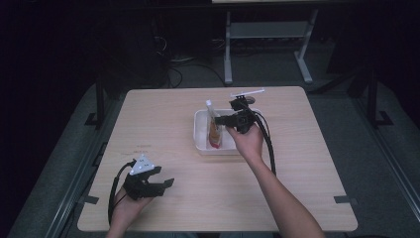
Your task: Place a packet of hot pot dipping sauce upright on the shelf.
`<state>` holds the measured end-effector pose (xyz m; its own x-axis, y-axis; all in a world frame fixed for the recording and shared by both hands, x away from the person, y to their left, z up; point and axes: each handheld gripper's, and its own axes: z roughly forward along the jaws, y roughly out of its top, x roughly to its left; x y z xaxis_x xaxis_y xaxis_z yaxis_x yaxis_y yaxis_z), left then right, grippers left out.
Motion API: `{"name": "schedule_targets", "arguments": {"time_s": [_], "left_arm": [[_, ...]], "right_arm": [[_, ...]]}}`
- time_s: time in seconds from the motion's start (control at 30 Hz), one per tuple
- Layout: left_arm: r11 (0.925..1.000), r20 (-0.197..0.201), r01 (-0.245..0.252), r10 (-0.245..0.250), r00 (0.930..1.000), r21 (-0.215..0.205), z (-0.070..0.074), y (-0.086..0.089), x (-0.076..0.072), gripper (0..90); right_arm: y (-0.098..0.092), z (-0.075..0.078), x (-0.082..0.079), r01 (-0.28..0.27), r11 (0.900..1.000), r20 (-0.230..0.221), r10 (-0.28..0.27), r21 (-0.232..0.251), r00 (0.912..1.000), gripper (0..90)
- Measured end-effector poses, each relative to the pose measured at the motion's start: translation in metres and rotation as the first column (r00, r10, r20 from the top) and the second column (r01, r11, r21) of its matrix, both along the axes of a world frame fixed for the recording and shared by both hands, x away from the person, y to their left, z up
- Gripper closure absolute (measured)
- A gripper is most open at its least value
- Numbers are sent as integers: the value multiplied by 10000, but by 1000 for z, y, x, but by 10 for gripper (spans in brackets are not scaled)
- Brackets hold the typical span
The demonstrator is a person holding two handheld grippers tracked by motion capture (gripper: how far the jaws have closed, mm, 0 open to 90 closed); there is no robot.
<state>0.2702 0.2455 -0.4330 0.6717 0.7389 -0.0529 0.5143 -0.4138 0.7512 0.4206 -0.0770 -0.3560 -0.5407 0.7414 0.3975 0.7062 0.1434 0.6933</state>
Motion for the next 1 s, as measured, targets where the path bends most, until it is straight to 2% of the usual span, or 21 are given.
{"name": "schedule_targets", "arguments": {"time_s": [0.57,1.0], "left_arm": [[10000,-4,-26,26,10000,-11,0,1,0,324],[10000,2,-48,48,10000,-22,1,2,0,322]], "right_arm": [[-12,3,-6,-261,9996,131,260,56,9996,695],[-23,2,-15,-669,9973,130,666,313,9977,606]]}}
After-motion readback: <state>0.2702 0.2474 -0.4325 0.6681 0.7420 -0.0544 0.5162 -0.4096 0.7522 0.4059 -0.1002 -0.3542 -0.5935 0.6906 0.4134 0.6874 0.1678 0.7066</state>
